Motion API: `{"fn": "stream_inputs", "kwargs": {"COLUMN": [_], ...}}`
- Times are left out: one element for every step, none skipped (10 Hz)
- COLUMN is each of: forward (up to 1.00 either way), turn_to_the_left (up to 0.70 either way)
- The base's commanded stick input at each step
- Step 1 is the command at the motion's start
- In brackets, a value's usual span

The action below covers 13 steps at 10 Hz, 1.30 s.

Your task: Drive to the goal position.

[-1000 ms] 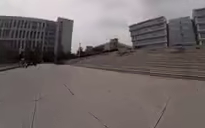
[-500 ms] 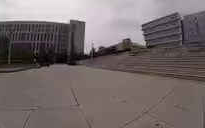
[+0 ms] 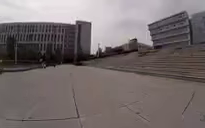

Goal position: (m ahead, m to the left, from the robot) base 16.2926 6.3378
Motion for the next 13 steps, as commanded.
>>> {"fn": "stream_inputs", "kwargs": {"forward": [1.00, 1.00, 1.00, 1.00, 1.00, 1.00, 1.00, 1.00, 1.00, 1.00, 1.00, 1.00, 1.00], "turn_to_the_left": [0.19, 0.00, 0.04, 0.38, 0.06, 0.00, 0.00, 0.26, 0.08, 0.00, 0.10, 0.31, 0.11]}}
